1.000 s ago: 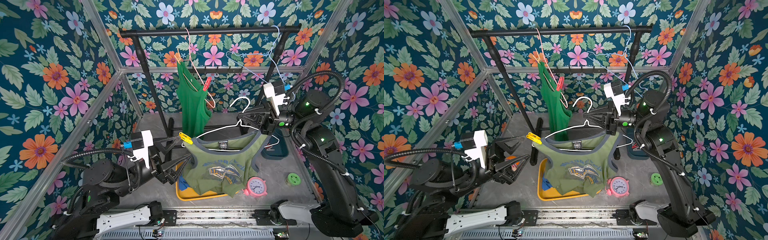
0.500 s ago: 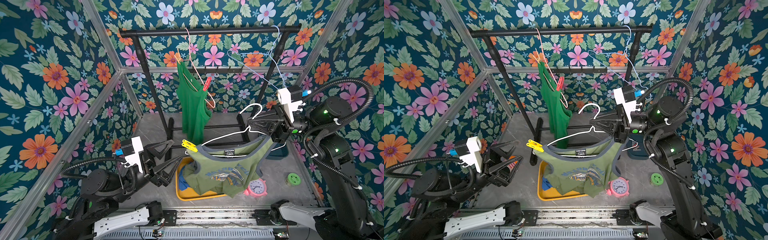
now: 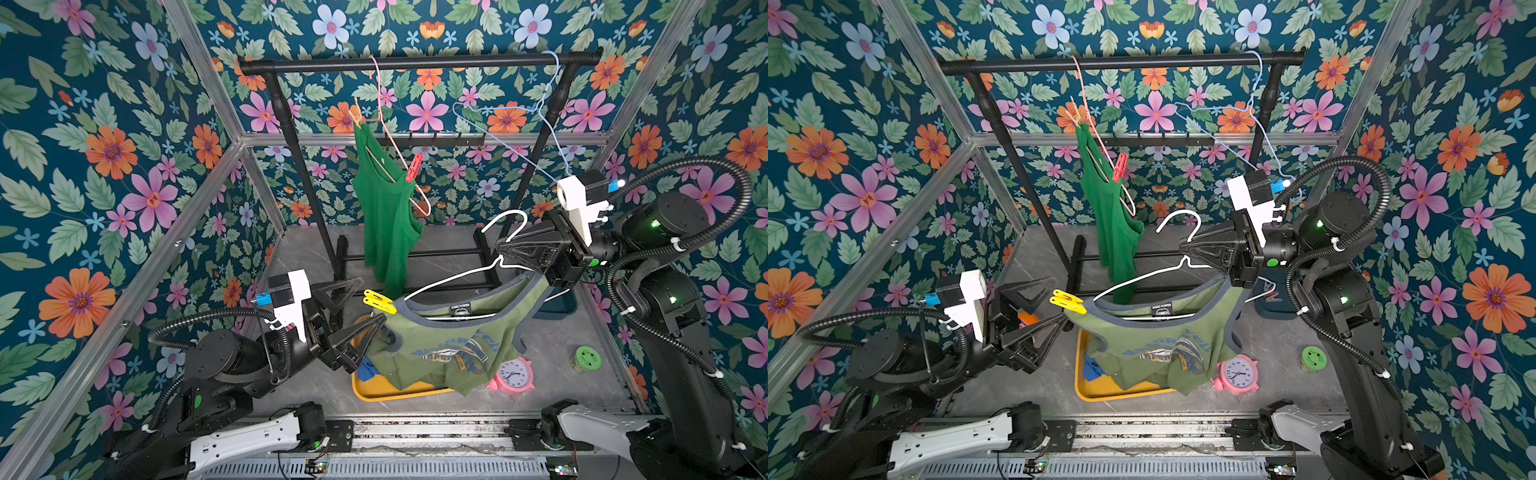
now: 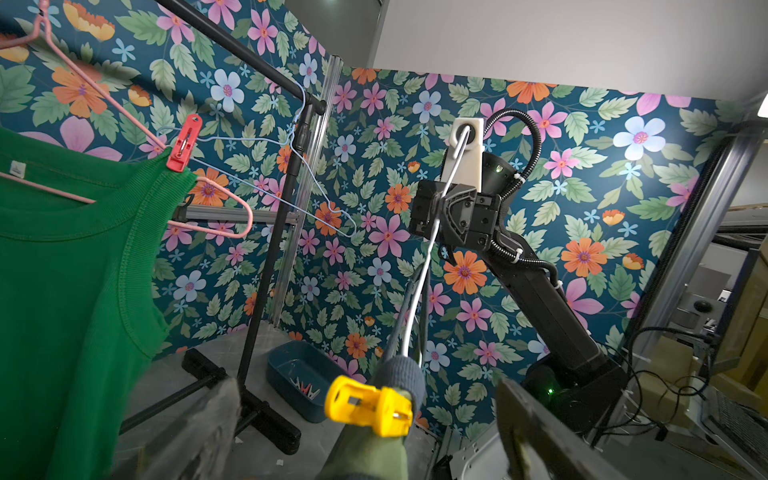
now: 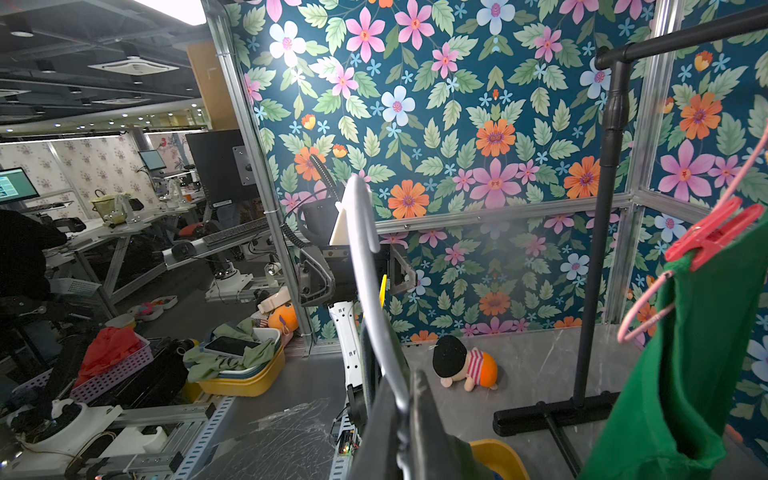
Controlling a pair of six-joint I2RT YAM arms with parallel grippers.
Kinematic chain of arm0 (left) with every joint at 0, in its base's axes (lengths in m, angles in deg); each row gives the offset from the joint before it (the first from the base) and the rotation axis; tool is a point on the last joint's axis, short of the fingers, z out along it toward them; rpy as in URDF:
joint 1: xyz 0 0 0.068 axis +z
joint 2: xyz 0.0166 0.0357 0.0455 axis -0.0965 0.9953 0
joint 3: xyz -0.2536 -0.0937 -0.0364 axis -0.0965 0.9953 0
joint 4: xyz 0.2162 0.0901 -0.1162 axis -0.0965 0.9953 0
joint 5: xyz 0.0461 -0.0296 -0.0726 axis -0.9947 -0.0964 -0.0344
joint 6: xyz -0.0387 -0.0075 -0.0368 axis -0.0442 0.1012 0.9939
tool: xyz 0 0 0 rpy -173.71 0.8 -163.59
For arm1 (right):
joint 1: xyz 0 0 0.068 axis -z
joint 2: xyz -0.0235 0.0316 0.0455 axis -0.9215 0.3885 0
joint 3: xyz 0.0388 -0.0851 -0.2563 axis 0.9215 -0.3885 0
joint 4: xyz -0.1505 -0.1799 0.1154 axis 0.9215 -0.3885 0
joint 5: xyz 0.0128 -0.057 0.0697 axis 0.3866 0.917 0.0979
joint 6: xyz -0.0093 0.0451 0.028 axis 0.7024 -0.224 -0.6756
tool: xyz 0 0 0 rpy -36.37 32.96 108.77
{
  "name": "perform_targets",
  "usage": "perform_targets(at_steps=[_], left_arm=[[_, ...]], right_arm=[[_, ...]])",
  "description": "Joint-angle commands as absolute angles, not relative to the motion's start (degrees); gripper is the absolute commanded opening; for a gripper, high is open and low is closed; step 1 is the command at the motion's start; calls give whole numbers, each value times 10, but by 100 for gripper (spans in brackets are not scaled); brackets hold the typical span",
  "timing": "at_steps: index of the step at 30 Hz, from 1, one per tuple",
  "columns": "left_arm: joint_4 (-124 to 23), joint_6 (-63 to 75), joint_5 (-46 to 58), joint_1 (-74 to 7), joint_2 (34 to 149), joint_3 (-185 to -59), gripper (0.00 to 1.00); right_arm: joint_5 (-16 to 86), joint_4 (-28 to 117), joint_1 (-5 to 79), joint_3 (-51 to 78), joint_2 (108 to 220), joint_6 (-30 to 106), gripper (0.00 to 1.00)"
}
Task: Remove the clothespins securing tank tops to the hanger
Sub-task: Remove the clothespin from the hanger.
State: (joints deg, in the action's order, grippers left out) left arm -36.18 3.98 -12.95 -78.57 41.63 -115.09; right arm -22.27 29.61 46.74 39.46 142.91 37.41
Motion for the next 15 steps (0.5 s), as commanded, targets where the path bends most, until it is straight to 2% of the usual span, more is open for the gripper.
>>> perform_targets(at_steps=[1,9,15], left_arm=[[-391,37,-124,-786,415,-1148,95],[-435,39,-105,-786,388,-1121,79],[-429,36,-74,-786,416,-1138,75]], right_arm=[[-238,323,467,401,1427,365,0],[-239,341,467,388,1422,350,0],[-242,350,467,386,1424,342,0]])
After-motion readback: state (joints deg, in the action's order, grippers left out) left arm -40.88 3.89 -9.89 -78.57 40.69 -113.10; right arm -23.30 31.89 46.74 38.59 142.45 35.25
